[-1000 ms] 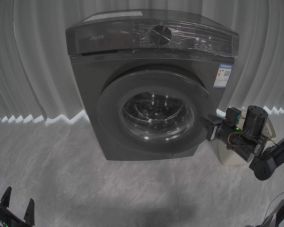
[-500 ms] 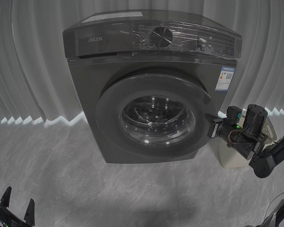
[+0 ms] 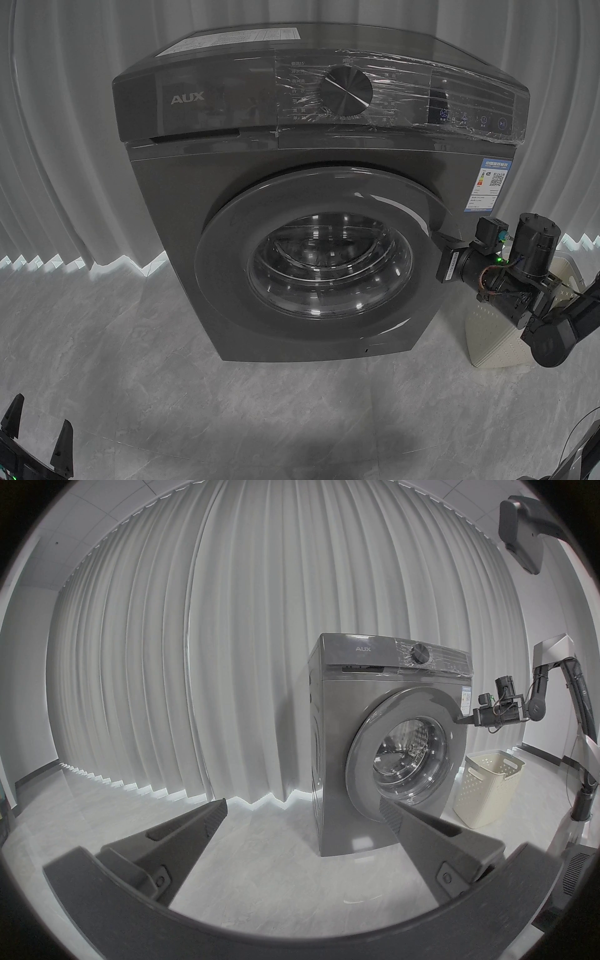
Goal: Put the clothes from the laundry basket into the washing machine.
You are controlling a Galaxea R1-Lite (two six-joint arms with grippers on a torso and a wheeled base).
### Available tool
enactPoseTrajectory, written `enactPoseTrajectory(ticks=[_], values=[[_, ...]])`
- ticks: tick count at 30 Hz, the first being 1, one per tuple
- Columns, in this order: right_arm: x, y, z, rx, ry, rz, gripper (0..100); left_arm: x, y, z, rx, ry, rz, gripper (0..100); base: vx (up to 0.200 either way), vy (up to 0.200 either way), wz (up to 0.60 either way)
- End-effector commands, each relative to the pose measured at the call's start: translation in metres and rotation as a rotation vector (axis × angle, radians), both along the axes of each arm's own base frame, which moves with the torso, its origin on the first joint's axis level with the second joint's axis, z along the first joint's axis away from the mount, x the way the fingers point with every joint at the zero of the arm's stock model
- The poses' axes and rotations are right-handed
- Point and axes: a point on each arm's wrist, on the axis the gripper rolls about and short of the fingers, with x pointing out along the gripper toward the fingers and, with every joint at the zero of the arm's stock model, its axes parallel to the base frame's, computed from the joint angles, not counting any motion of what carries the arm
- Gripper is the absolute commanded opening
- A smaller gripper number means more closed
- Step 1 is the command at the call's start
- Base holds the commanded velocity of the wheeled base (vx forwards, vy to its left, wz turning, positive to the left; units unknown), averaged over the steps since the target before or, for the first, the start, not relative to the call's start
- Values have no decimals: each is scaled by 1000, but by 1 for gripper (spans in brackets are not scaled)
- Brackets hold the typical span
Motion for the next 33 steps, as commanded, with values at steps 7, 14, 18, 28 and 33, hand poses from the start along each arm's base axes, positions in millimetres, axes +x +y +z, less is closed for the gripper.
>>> enactPoseTrajectory(ticks=[7,14,18,28,33], values=[[1,0,2,4,-10,-4,0,0,0,-5,0,1,0,100,0,0,0],[0,0,2,4,-10,-2,0,0,0,-5,-16,1,-1,100,143,0,0],[0,0,3,5,-11,-2,0,0,0,-5,-17,1,-1,100,50,0,0],[-3,-1,4,4,-14,-1,0,0,0,-5,-17,1,-1,100,0,0,0],[-20,-3,4,-7,-7,16,0,0,0,-5,-19,1,-1,100,0,0,0]])
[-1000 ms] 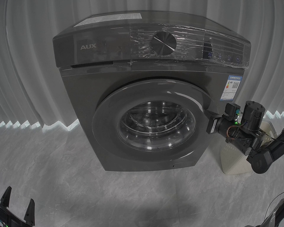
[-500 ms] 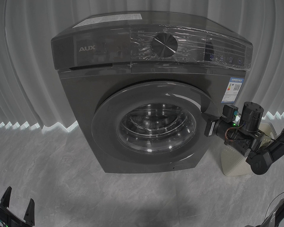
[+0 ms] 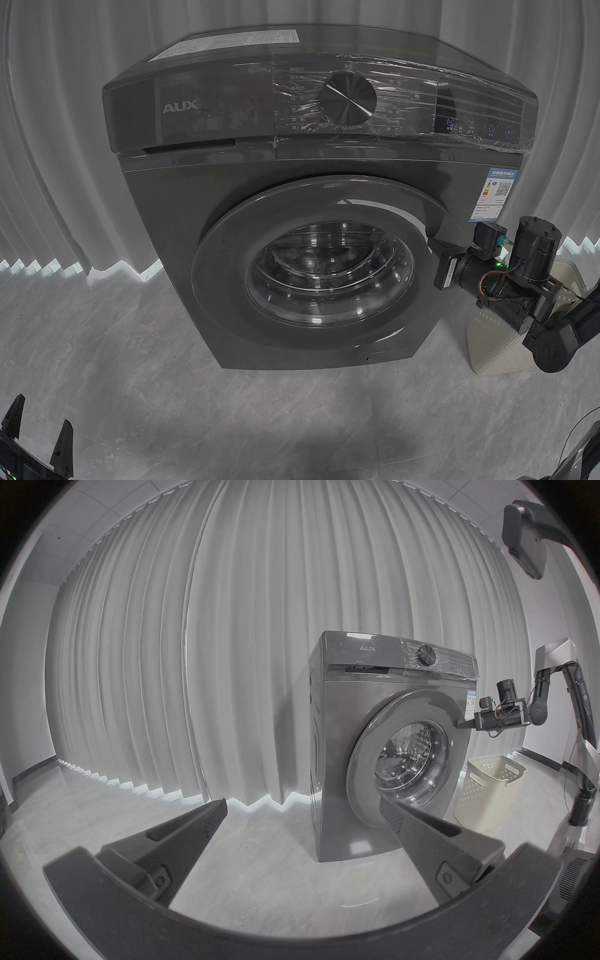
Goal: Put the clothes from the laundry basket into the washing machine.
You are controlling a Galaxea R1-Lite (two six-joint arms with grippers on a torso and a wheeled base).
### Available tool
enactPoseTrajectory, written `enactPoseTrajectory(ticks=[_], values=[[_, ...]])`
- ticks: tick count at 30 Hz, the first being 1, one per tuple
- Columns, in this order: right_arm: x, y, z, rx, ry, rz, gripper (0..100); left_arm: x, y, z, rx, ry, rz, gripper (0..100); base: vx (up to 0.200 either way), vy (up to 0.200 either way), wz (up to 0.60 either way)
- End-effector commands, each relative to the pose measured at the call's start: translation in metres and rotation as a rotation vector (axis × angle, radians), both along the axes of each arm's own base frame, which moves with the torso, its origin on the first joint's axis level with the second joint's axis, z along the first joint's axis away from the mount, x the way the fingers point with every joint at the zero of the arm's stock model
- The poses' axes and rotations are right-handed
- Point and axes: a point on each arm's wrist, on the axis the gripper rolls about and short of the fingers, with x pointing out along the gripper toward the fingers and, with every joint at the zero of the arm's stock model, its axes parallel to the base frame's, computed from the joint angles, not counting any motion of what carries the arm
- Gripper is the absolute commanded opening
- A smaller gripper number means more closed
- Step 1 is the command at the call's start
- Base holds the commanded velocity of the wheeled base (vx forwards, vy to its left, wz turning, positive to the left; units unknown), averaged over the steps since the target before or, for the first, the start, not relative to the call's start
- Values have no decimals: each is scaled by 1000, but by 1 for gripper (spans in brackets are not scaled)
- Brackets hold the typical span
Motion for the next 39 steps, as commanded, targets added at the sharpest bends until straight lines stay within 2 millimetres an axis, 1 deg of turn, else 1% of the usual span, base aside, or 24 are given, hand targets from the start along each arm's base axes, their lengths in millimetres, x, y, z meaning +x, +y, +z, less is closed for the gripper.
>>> enactPoseTrajectory(ticks=[1,4,6,7,8,9,13,18,19,20,21,22,23,24,25,26,27,33,34,38,39], values=[[-23,-3,3,-11,3,22,0,0,0,-5,-2,1,2,100,0,0,0],[-48,-8,2,-23,16,44,0,0,0,-5,-3,1,2,100,0,0,0],[-48,-8,2,-23,16,44,0,0,0,-5,-3,1,2,100,0,0,0],[-68,-18,-3,-38,35,48,0,0,0,-5,-5,1,0,100,0,0,0],[-73,-21,-4,-44,38,49,0,0,0,-5,-8,1,0,100,0,0,0],[-79,-24,-5,-46,40,49,100,0,0,-5,-11,1,0,100,0,0,0],[-91,-29,-5,-40,38,48,100,0,0,-5,-12,1,0,100,0,0,0],[-115,-42,-4,-38,19,32,100,0,0,-5,-12,1,0,100,0,0,0],[-116,-43,-4,-37,18,32,100,0,0,-5,-12,1,0,100,0,0,0],[-131,-52,-1,-29,-8,20,100,0,0,-5,-14,1,1,100,0,0,0],[-135,-54,0,-25,-18,18,100,0,0,-5,-15,1,1,100,0,0,0],[-145,-60,3,-20,-47,4,100,0,0,-5,-18,1,-1,100,0,0,0],[-150,-65,4,-23,-67,-6,100,0,0,-5,-20,1,-1,100,0,0,0],[-150,-65,4,-23,-67,-6,100,0,0,-5,-20,1,-1,100,0,0,0],[-159,-73,8,-30,-106,-40,100,0,0,-5,-20,1,-1,100,0,0,0],[-159,-74,8,-31,-109,-43,100,0,0,-5,-20,1,-1,100,0,0,0],[-167,-79,10,-37,-139,-67,100,0,0,-5,-20,1,-1,100,0,0,0],[-192,-98,13,-73,-240,-137,100,0,0,-5,-35,1,1,100,0,0,0],[-199,-101,15,-91,-276,-136,100,0,0,-5,-35,1,0,100,0,0,0],[-221,-109,10,-107,-341,-196,100,0,0,-5,-34,1,0,100,0,0,0],[-224,-109,10,-105,-350,-202,100,0,0,-5,-34,2,-2,100,0,0,0]])
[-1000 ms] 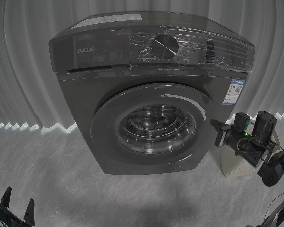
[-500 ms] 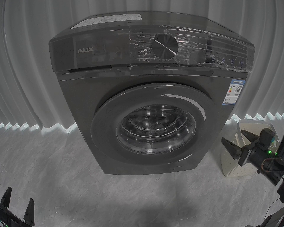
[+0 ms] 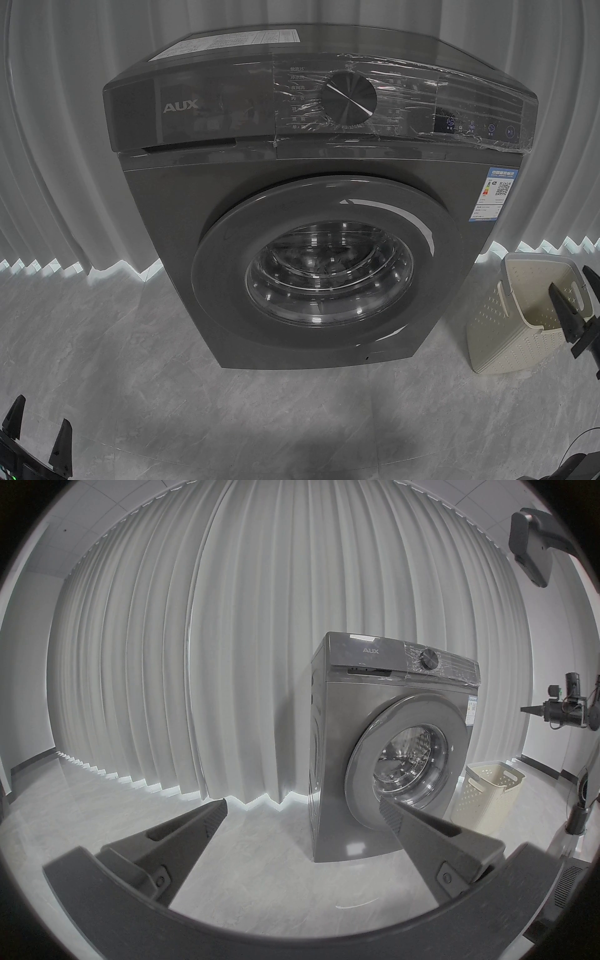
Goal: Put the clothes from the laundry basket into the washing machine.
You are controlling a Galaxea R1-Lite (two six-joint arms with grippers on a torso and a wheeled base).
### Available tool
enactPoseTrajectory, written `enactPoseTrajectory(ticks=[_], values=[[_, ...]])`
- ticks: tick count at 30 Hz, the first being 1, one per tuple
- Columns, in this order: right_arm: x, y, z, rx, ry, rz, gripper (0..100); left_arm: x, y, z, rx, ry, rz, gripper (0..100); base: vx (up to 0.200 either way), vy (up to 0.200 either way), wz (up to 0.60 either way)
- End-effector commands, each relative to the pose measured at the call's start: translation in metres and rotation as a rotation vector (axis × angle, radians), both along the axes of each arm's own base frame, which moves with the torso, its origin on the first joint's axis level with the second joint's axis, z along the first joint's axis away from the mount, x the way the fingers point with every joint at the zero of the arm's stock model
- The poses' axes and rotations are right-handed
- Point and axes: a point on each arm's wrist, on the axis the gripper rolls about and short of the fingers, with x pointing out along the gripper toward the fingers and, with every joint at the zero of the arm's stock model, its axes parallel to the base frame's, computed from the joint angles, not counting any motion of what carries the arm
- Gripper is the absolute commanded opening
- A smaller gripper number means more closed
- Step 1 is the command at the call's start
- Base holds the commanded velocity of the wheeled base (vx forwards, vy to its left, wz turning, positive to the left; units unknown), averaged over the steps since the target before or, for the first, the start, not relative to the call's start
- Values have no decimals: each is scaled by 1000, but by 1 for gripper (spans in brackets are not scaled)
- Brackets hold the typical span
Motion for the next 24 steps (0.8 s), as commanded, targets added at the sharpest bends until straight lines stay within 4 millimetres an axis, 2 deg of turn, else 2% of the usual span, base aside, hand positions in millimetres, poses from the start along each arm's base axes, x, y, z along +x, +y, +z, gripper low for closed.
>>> enactPoseTrajectory(ticks=[1,5,9,11,13,16,19,20,24], values=[[-41,-12,-2,-3,-135,-81,100,0,0,-5,-4,1,-1,100,0,0,0],[-70,-15,-15,-3,-132,-99,100,0,0,-5,-5,1,-1,100,0,0,0],[-89,-15,-31,-11,-102,-110,100,0,0,-5,-5,1,-1,100,0,0,0],[-100,-16,-49,-15,-47,-105,100,0,0,-5,-5,1,-1,100,0,0,0],[-104,-16,-55,-17,-29,-102,100,0,0,-5,-5,1,-1,100,0,0,0],[-114,-16,-74,-19,19,-101,100,0,0,-5,-5,1,-1,100,0,0,0],[-118,-16,-82,-24,37,-109,100,0,0,-5,-5,1,0,100,0,0,0],[-118,-15,-90,-19,109,-119,100,0,0,-5,-5,1,0,100,0,0,0],[-118,-15,-90,2,107,-119,100,0,0,-5,-6,1,5,100,0,0,0]])
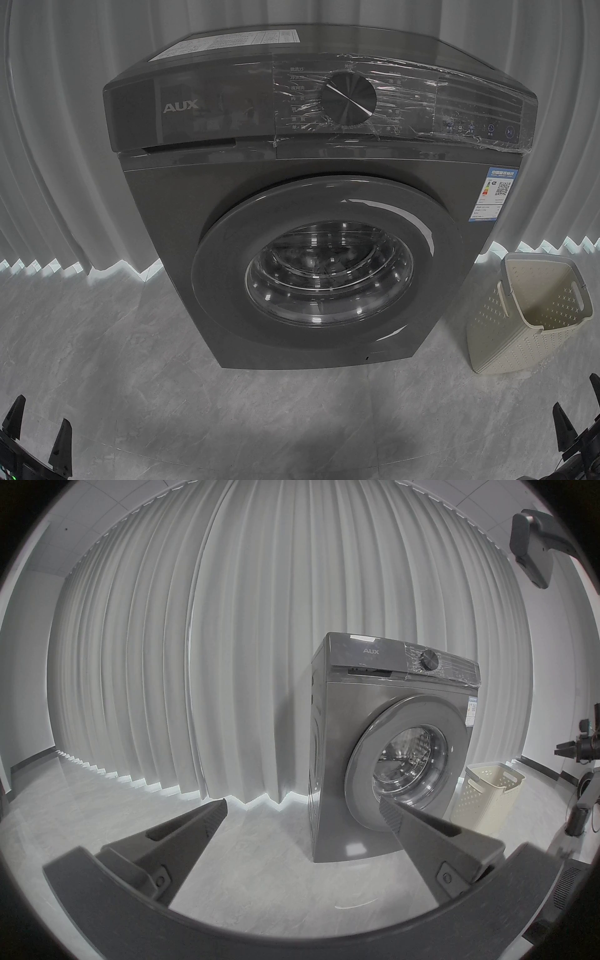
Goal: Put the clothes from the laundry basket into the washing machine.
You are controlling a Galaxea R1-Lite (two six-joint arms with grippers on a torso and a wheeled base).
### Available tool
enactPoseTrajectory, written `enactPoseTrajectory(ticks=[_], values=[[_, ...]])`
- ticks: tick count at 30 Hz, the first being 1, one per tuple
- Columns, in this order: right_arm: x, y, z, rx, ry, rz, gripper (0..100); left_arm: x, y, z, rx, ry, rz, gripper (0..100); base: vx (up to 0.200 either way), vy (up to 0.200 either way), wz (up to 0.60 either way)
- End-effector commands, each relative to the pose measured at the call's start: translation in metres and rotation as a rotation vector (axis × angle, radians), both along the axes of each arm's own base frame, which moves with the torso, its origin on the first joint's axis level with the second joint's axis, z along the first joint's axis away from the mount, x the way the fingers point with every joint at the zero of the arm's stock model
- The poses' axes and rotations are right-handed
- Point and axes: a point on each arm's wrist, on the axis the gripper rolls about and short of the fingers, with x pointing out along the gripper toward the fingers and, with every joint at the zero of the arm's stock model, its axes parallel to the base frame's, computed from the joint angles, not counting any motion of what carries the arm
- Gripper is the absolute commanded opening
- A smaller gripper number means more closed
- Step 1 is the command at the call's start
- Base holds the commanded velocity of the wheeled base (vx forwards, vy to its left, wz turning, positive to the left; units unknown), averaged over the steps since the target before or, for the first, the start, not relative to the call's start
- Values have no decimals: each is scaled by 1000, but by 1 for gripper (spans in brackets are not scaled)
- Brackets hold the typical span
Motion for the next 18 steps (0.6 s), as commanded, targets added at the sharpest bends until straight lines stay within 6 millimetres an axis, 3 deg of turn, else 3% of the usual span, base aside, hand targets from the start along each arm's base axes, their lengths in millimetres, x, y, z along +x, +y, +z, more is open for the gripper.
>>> enactPoseTrajectory(ticks=[1,10,12,18], values=[[-8,0,-8,19,-79,-19,100,0,0,-5,-1,1,7,100,0,0,0],[-9,-4,-11,79,-27,-224,100,0,0,-5,3,1,4,100,0,0,0],[-9,-4,-12,130,-23,-203,100,0,0,-5,0,1,0,100,0,0,0],[-8,-1,-15,65,-8,-81,100,0,0,-6,4,7,0,100,0,0,0]])
